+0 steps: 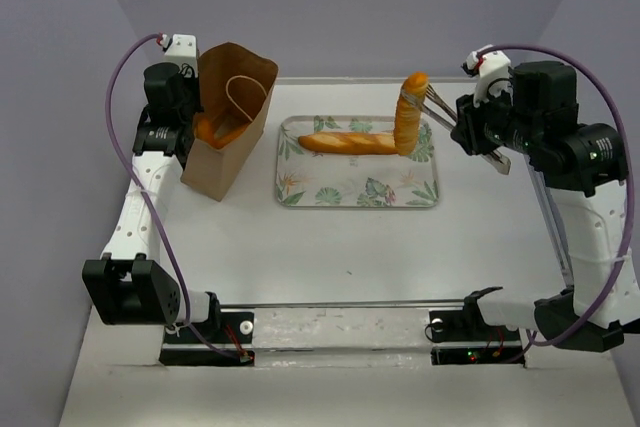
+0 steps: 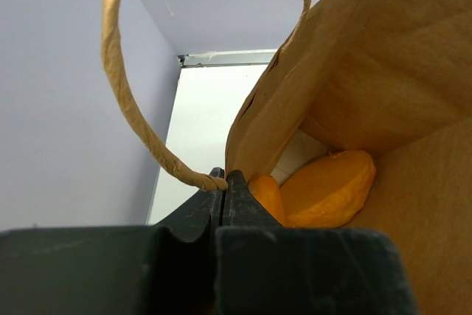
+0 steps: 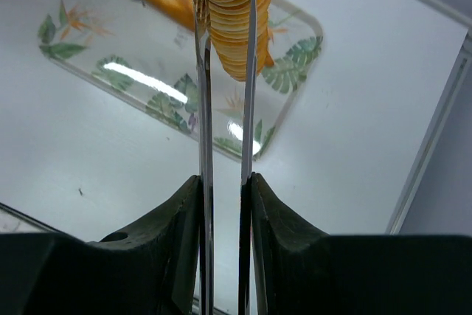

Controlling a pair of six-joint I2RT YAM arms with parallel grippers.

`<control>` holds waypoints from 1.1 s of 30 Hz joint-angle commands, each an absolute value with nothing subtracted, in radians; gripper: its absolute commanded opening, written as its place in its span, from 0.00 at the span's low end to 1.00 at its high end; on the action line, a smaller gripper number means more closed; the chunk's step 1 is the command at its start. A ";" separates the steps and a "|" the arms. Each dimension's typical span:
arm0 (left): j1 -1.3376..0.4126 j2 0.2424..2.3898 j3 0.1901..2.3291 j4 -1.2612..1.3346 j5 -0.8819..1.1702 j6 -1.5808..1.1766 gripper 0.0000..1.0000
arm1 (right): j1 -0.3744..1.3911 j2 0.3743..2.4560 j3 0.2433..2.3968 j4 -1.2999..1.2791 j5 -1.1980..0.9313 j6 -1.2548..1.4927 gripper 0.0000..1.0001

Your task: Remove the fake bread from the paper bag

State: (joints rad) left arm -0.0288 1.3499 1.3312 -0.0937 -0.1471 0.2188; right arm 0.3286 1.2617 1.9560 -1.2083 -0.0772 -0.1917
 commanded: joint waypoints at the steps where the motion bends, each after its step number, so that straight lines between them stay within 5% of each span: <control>1: -0.035 1.338 1.388 -0.014 -0.141 0.227 0.00 | 0.333 1.255 1.885 -1.253 -0.006 -0.207 0.01; 11: -0.038 1.339 1.368 -0.008 -0.137 0.227 0.00 | 0.333 1.227 1.727 -1.289 0.019 -0.199 0.01; 22: -0.038 1.324 1.347 0.023 -0.144 0.238 0.00 | 0.612 1.661 1.903 -1.226 -0.061 -0.241 0.01; 33: -0.040 1.322 1.336 0.034 -0.133 0.238 0.00 | 0.676 1.902 2.006 -1.097 -0.169 -0.304 0.04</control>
State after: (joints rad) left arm -0.0334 1.3510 1.3350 -0.0700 -0.1375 0.2314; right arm 0.6735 1.8812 1.9591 -1.2041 -0.1001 -0.2813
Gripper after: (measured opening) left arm 0.048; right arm 0.340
